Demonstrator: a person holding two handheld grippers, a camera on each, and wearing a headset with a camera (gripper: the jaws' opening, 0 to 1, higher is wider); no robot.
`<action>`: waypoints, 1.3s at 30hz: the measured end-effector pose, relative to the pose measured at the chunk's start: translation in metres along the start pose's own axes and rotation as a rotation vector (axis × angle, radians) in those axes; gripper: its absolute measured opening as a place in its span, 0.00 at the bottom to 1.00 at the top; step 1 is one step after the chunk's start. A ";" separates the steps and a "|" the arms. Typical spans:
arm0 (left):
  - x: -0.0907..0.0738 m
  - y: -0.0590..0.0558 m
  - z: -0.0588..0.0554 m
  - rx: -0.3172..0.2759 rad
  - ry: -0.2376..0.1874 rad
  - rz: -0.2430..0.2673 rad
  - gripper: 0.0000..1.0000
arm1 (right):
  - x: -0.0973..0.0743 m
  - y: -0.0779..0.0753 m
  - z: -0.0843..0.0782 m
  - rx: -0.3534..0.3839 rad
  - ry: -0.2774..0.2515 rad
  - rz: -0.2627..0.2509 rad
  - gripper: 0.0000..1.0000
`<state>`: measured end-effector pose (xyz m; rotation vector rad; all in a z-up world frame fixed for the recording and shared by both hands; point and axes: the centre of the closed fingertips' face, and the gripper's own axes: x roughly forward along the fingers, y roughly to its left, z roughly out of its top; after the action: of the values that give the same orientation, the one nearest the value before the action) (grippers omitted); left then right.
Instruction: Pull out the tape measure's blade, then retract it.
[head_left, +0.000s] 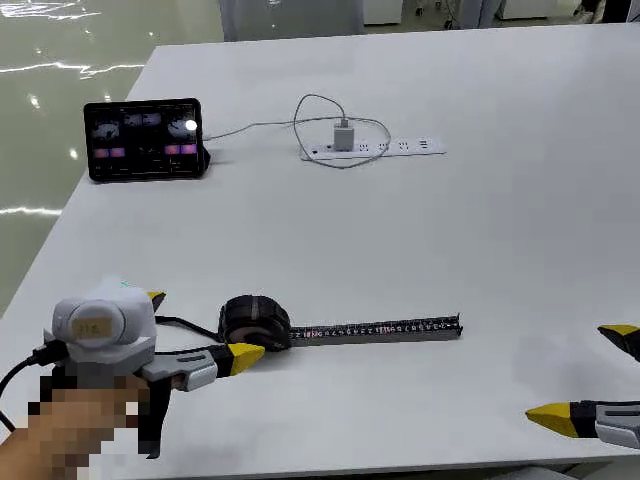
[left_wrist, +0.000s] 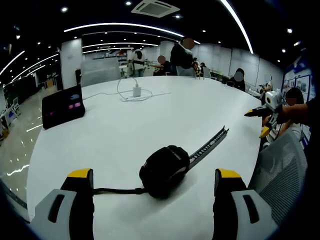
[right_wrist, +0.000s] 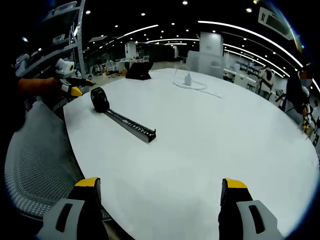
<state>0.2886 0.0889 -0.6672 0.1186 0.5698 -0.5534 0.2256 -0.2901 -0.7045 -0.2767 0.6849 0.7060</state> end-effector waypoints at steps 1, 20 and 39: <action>0.001 -0.002 0.003 0.001 -0.003 -0.001 0.99 | 0.000 0.001 0.001 -0.002 0.004 0.004 0.99; 0.051 -0.023 0.035 0.088 -0.046 0.047 0.99 | 0.012 -0.009 0.024 -0.235 0.135 0.104 0.99; 0.065 -0.008 0.008 -0.132 -0.065 0.232 0.99 | 0.031 -0.016 0.046 -0.415 0.156 0.177 0.99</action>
<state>0.3335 0.0494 -0.6960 0.0403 0.5195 -0.2917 0.2762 -0.2655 -0.6907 -0.6635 0.7130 1.0032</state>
